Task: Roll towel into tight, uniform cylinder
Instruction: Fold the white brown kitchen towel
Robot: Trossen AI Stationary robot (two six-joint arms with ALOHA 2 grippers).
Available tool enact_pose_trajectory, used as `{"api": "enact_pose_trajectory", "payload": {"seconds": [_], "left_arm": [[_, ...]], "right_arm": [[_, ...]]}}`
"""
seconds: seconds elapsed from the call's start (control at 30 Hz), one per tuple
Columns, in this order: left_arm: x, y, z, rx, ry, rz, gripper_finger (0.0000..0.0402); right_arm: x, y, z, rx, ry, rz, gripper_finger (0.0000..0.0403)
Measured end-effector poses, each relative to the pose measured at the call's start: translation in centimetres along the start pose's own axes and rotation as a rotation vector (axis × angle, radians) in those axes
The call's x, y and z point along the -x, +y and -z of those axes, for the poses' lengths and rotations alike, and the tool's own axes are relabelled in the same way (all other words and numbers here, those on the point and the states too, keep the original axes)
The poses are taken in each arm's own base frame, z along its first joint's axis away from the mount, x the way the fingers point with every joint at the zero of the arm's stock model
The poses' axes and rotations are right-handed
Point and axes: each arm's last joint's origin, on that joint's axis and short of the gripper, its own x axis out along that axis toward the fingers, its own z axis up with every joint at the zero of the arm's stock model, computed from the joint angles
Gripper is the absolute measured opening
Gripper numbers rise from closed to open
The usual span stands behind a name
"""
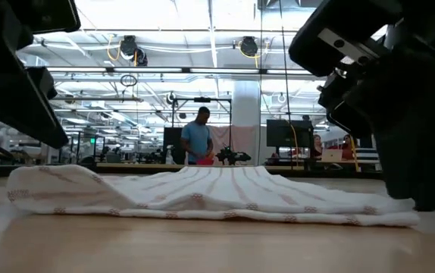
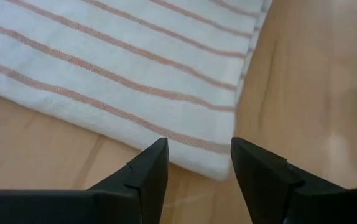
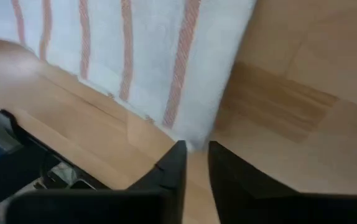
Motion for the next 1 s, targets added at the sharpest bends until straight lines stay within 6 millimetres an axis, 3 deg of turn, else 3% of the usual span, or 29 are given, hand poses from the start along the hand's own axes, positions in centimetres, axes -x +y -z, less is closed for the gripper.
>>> {"api": "enact_pose_trajectory", "payload": {"seconds": [0.23, 0.37, 0.8, 1.0], "left_arm": [[1.6, -0.3, -1.1, 0.104, -0.012, 0.072, 0.0180], [2.5, -0.5, -1.4, 0.101, -0.008, 0.110, 0.0180], [3.0, -0.8, -1.7, -0.163, -0.027, 0.153, 0.0180], [2.8, -0.5, -2.1, -0.260, -0.046, 0.135, 0.0180]], "right_arm": [[1.0, 0.3, 0.5, 0.099, 0.085, -0.004, 0.0148], [2.4, 0.7, 0.9, 0.243, 0.049, -0.053, 0.0164], [2.8, 0.4, 3.1, 0.983, -0.114, -0.088, 0.0090], [2.6, 0.0, 3.8, 1.168, -0.308, -0.035, 0.0098]]}}
